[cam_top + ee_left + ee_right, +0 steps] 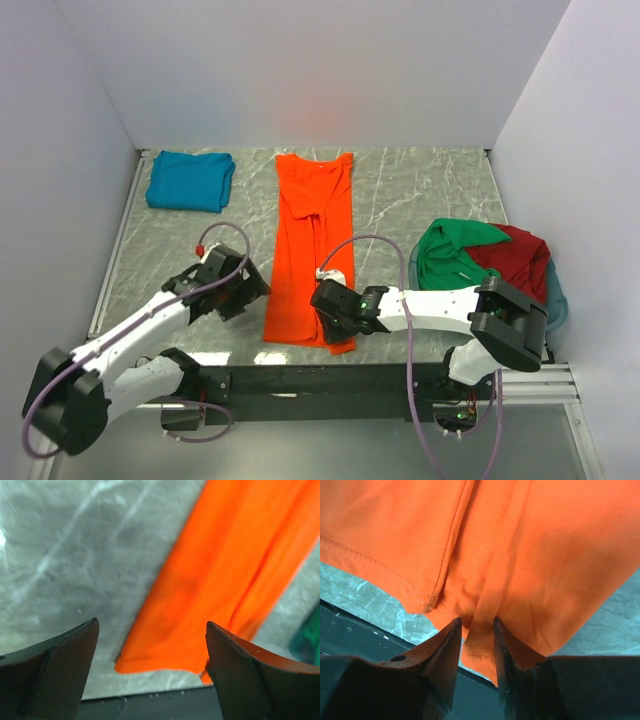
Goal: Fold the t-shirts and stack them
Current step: Fold the tshirt
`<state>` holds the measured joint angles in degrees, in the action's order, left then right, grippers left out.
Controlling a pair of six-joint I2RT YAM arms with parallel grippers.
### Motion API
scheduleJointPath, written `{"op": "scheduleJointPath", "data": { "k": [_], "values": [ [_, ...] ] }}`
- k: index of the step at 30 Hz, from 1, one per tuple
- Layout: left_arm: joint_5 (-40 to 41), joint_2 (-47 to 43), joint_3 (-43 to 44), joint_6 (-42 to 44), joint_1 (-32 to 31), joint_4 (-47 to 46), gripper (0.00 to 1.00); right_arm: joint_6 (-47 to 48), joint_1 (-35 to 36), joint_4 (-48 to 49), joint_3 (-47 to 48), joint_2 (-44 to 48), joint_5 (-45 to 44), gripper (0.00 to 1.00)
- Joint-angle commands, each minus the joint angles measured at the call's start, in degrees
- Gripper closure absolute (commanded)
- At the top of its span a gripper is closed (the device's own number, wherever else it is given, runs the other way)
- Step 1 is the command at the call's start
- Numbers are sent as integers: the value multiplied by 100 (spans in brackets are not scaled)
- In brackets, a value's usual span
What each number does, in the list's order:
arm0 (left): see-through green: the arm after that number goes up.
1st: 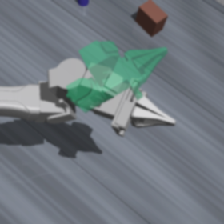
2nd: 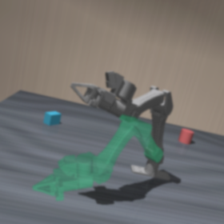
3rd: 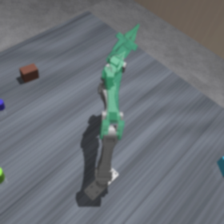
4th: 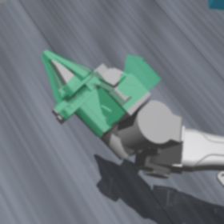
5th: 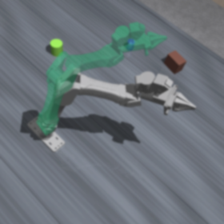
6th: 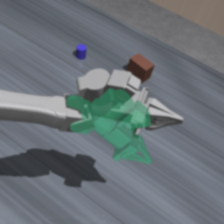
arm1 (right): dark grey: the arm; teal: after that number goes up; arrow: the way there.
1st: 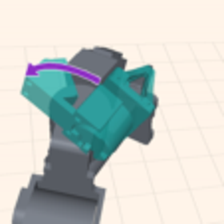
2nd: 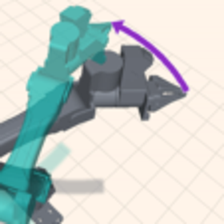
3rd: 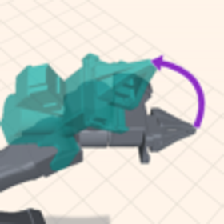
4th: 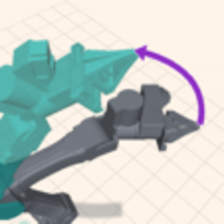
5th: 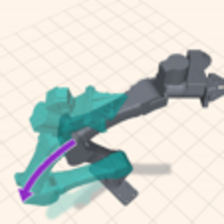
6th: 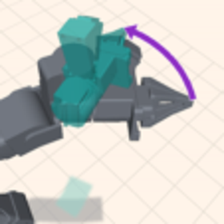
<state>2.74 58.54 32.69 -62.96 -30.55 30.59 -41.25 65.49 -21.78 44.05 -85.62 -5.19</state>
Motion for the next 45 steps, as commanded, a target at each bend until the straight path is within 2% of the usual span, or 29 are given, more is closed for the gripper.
{"op": "scheduleJointPath", "data": {
  "k": [1, 3, 7, 10, 12, 15, 18, 19, 21, 22, 24, 27, 30, 31, 38, 40, 45],
  "values": [
    [-553, -483, -315, -173, -100, -114, 11, -172, 42, 130, 192, 63, -131, 62],
    [-660, -598, -561, -252, -136, -79, 16, -207, 42, 78, 183, 107, -166, 67],
    [-713, -634, -903, -313, -180, 26, 24, -234, 42, -72, 200, 169, -228, 67],
    [-1134, -555, -1123, -313, -232, -456, 30, -225, 42, -90, 209, 265, -193, 67],
    [-1364, -450, -1212, -331, -320, -737, 32, -225, 51, -98, 218, 292, -175, 67],
    [-1277, -248, -1203, -349, -417, -739, 33, -243, 51, -107, 218, 310, -149, 68],
    [-1206, -90, -1203, -331, -479, -791, 43, -251, 42, -98, 192, 310, -149, 70],
    [-1136, -54, -1160, -296, -487, -635, 51, -243, 42, -81, 183, 275, -158, 73],
    [-1004, 25, -1116, -278, -496, -502, 58, -251, 51, -142, 191, 196, -254, 78],
    [-986, 43, -1133, -235, -496, -501, 65, -269, 51, -134, 191, 143, -246, 80],
    [-978, 43, -1150, -234, -505, -519, 71, -252, 51, -168, 226, 116, -211, 83],
    [-995, 95, -1229, -234, -505, -615, 79, -269, 60, -107, 192, 195, -149, 85],
    [-1074, 209, -1309, -226, -505, -729, 92, -252, 60, -89, 174, 336, -53, 85],
    [-1083, 245, -1335, -226, -505, -730, 100, -260, 60, -81, 174, 397, -35, 86],
    [-1048, 149, -1397, -287, -540, -572, 100, -322, 69, -37, 147, 784, 53, 91],
    [-1065, 8, -1440, -322, -549, -519, 100, -330, 77, 33, 139, 872, 88, 96],
    [-1074, -264, -1484, -384, -549, -396, 100, -278, 69, 314, 209, 767, 395, 97]
  ]
}}
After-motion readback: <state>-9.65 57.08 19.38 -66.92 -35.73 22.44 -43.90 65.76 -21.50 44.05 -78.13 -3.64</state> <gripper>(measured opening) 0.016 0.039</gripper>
